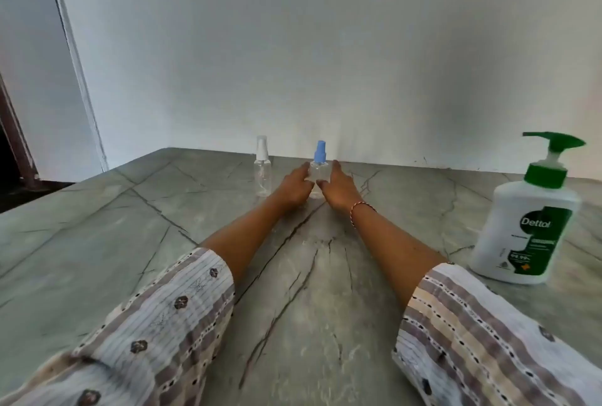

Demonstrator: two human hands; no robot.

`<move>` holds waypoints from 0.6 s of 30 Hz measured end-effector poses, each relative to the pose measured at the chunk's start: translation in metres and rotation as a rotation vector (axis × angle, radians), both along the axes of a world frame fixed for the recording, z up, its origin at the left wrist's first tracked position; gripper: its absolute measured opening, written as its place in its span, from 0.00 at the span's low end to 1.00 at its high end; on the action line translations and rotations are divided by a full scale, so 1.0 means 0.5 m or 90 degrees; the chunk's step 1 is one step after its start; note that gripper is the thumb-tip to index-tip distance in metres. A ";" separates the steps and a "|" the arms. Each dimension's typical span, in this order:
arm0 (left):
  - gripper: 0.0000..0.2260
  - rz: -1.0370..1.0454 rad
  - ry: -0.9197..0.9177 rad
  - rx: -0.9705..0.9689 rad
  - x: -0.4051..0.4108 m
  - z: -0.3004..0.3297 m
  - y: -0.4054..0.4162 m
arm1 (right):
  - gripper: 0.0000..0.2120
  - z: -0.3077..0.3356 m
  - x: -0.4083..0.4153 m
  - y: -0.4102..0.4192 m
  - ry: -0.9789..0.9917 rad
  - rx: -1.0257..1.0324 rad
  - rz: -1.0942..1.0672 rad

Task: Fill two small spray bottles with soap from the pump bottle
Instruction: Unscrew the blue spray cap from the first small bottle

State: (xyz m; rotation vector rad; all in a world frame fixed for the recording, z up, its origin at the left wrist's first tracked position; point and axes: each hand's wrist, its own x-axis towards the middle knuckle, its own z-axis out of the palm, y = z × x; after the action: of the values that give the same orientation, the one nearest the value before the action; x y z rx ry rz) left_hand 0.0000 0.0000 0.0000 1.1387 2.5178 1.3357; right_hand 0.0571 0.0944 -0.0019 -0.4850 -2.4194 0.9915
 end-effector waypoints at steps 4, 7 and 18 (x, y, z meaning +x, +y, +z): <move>0.18 0.042 0.009 0.091 0.016 0.006 0.005 | 0.21 0.000 0.012 -0.006 0.047 -0.047 -0.010; 0.17 0.067 0.012 0.135 0.041 0.010 -0.006 | 0.20 0.010 0.042 -0.022 0.067 -0.063 0.002; 0.12 -0.036 -0.080 0.137 0.222 0.045 -0.127 | 0.21 0.054 0.298 -0.101 0.075 -0.094 0.050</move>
State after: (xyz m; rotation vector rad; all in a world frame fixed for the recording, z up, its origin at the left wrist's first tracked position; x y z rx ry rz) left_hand 0.1110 -0.0635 0.0225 1.1122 2.2826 1.6401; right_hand 0.2059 0.0437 0.0250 -0.3727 -2.2871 1.2036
